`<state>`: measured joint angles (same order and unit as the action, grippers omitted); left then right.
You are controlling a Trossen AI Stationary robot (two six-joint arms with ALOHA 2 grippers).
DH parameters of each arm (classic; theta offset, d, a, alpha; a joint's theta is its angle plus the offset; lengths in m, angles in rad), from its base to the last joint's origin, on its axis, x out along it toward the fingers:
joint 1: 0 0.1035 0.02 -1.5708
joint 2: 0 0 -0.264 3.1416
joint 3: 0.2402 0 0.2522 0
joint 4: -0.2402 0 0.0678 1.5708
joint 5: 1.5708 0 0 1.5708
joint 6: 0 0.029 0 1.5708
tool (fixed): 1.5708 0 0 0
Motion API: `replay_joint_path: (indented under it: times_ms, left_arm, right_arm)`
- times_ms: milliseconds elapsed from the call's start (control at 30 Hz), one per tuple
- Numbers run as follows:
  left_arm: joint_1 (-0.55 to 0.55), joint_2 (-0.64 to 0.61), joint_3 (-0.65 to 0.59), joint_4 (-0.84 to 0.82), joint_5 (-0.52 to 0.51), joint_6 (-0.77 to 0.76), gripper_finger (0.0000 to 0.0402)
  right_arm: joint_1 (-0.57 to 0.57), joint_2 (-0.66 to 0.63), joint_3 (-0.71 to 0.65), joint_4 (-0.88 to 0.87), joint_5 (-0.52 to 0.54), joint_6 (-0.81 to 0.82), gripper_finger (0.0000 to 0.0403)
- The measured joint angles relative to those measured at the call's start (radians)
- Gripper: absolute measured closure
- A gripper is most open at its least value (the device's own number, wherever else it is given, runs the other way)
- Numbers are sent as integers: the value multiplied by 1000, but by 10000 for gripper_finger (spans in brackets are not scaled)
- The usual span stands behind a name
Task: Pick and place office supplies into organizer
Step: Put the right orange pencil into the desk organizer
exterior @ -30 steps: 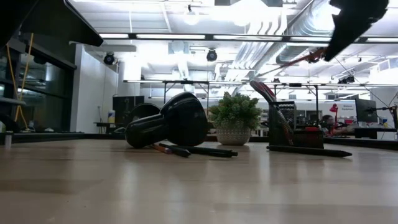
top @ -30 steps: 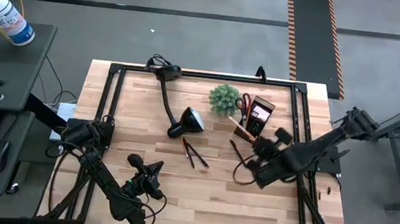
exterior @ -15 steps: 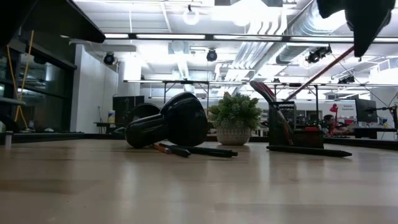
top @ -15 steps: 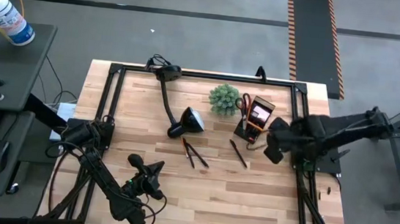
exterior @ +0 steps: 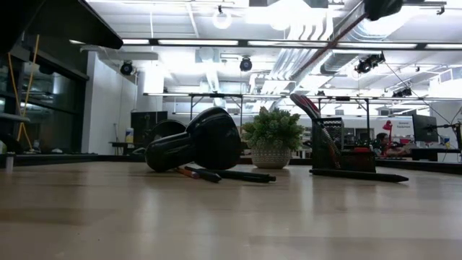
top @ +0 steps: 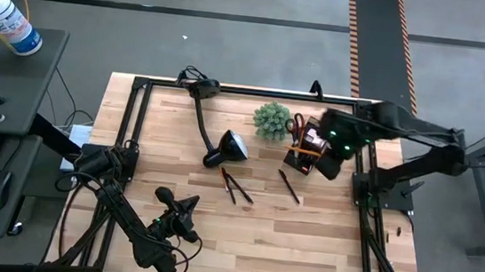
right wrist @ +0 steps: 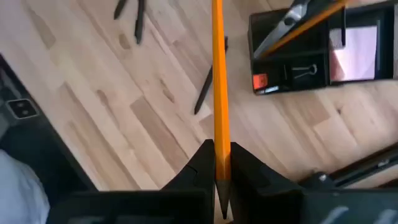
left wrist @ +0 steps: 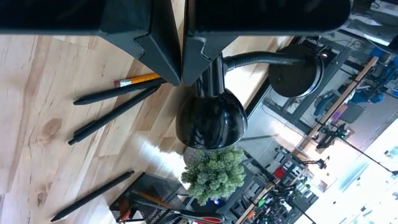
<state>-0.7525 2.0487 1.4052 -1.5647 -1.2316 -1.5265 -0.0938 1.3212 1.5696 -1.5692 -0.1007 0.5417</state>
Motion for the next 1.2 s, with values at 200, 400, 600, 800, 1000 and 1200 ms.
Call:
replay_joint_path:
  times_ms: [200,400,600,800,1000,1200]
  left_arm:
    - [0,0,0,-2,20,1,396]
    - [-1,0,0,-3,36,2,396]
    - [-1,0,0,-5,35,3,396]
    - [-1,0,0,-6,35,3,396]
    - [-1,0,0,-6,34,3,396]
    - [0,0,0,-6,-19,-1,396]
  right_arm:
    - [-92,118,19,-1,-72,-131,392]
    - [-163,113,19,-2,-80,-177,392]
    - [-288,30,19,-2,-117,-177,392]
    - [-370,-17,19,-2,-250,-138,392]
    - [-316,-16,19,-2,-245,-171,392]
    - [-142,-28,19,-2,-25,-257,392]
